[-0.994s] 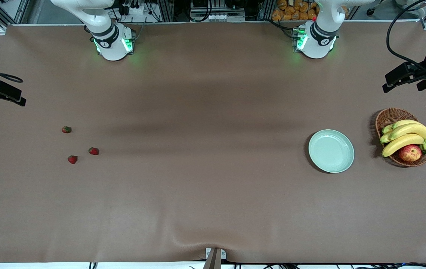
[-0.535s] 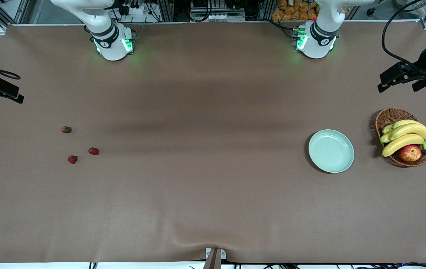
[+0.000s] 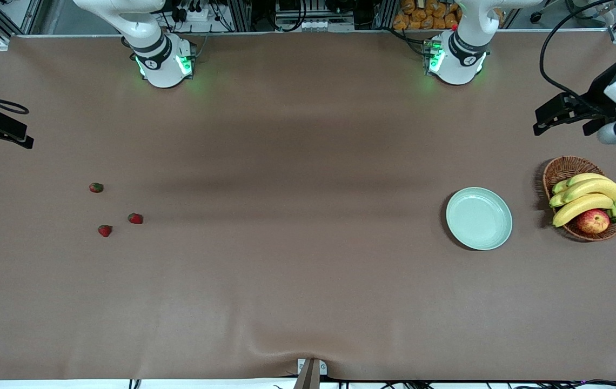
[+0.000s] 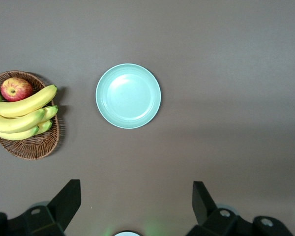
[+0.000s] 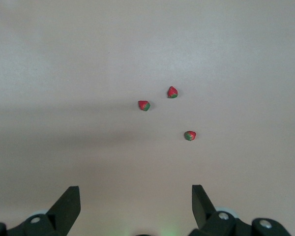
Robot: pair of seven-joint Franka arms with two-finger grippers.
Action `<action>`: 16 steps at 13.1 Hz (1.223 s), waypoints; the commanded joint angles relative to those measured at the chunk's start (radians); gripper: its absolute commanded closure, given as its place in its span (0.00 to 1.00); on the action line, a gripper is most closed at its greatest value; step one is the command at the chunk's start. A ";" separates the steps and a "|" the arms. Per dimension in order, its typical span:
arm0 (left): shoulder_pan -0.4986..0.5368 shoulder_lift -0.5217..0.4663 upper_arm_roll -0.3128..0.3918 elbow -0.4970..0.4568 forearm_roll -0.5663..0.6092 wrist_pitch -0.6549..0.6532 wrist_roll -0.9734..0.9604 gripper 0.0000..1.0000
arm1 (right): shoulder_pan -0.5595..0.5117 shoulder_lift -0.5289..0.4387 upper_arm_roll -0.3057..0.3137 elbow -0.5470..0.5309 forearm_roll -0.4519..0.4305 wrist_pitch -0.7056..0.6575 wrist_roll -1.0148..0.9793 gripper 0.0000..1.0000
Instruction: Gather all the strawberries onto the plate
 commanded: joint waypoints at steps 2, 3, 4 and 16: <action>0.001 0.011 -0.006 0.011 0.007 -0.015 -0.013 0.00 | -0.019 0.003 0.015 -0.003 -0.011 -0.007 0.013 0.00; 0.001 0.012 -0.006 0.011 0.007 -0.015 -0.013 0.00 | -0.019 0.006 0.015 -0.004 -0.011 -0.006 0.013 0.00; 0.001 0.014 -0.006 0.009 0.007 -0.015 -0.013 0.00 | -0.019 0.008 0.015 -0.009 -0.011 0.002 0.012 0.00; -0.004 0.093 -0.012 -0.045 0.004 0.089 -0.014 0.00 | -0.019 0.259 0.014 -0.394 -0.005 0.650 0.012 0.00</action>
